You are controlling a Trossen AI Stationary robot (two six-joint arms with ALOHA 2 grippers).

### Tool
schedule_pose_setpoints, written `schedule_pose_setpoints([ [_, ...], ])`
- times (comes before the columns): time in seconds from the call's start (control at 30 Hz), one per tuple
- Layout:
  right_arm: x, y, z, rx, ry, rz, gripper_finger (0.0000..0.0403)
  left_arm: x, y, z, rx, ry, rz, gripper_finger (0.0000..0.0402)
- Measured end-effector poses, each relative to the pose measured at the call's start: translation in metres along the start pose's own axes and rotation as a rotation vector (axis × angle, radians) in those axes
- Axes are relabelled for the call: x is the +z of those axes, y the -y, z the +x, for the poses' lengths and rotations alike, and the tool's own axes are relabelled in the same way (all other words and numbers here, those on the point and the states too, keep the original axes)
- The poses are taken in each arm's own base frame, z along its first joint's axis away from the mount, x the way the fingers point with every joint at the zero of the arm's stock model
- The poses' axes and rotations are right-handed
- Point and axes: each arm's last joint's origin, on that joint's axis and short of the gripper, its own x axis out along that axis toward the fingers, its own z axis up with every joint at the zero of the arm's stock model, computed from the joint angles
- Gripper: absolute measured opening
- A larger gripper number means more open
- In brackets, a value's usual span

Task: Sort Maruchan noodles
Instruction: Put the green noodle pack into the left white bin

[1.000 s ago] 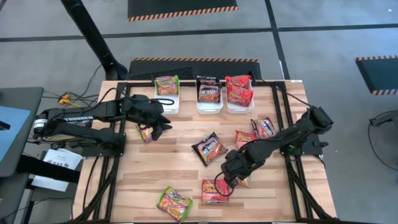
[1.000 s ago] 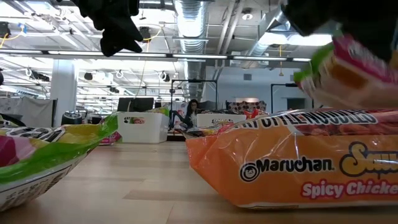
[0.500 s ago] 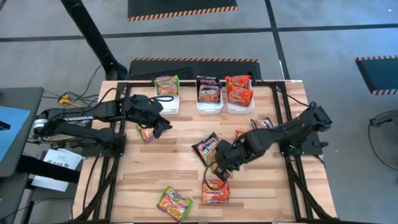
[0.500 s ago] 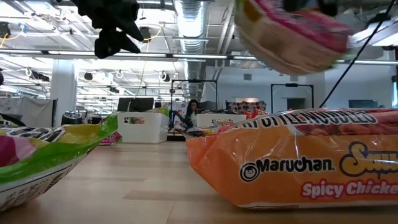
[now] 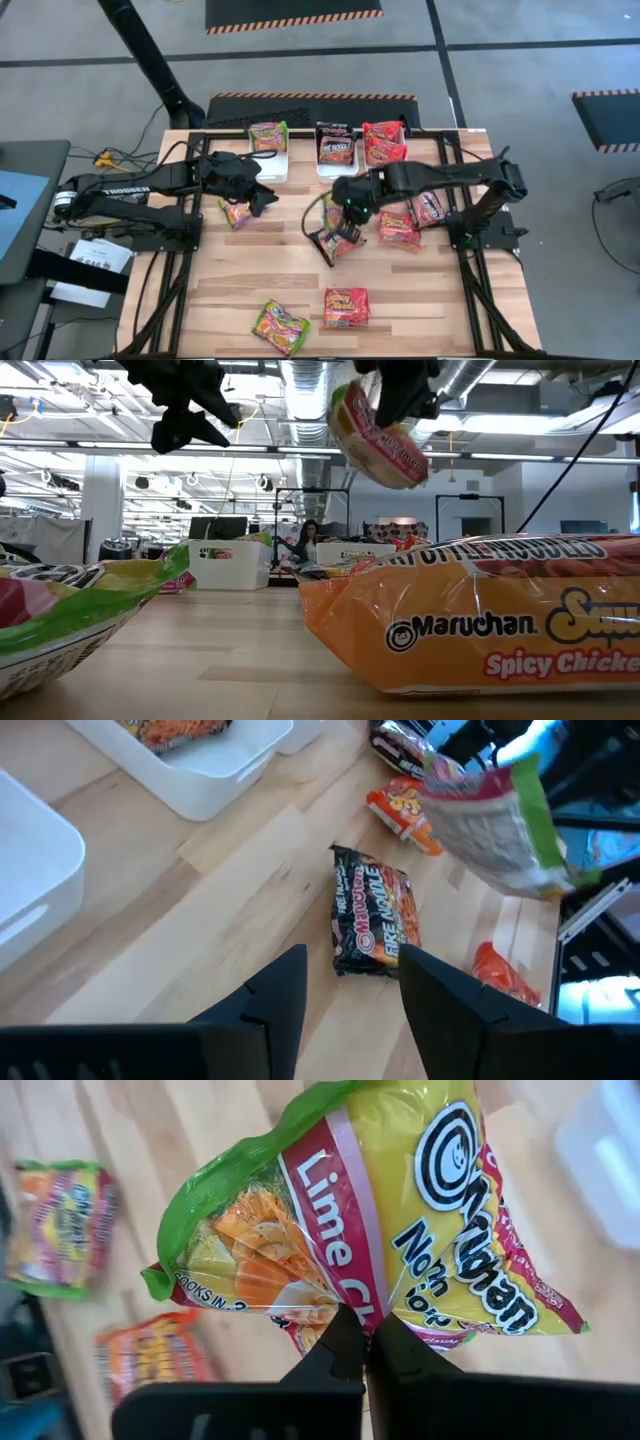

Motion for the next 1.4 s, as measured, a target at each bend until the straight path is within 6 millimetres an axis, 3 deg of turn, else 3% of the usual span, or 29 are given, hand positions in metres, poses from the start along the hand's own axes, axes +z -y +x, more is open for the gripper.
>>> schedule_pose_setpoints([
  [0.33, 0.020, 0.045, -0.001, -0.061, 0.012, -0.191, 0.0006, 0.010, -0.030, 0.010, 0.181, 0.019, -0.289, 0.0204],
  [0.73, 0.039, 0.087, -0.006, -0.122, 0.072, -0.339, 0.0006, 0.037, -0.025, 0.037, -0.017, 0.198, -0.464, 0.0208],
  [1.4, 0.048, 0.114, -0.010, -0.297, 0.088, -0.429, 0.0006, 0.060, -0.019, 0.093, -0.173, 0.323, -0.394, 0.0208],
])
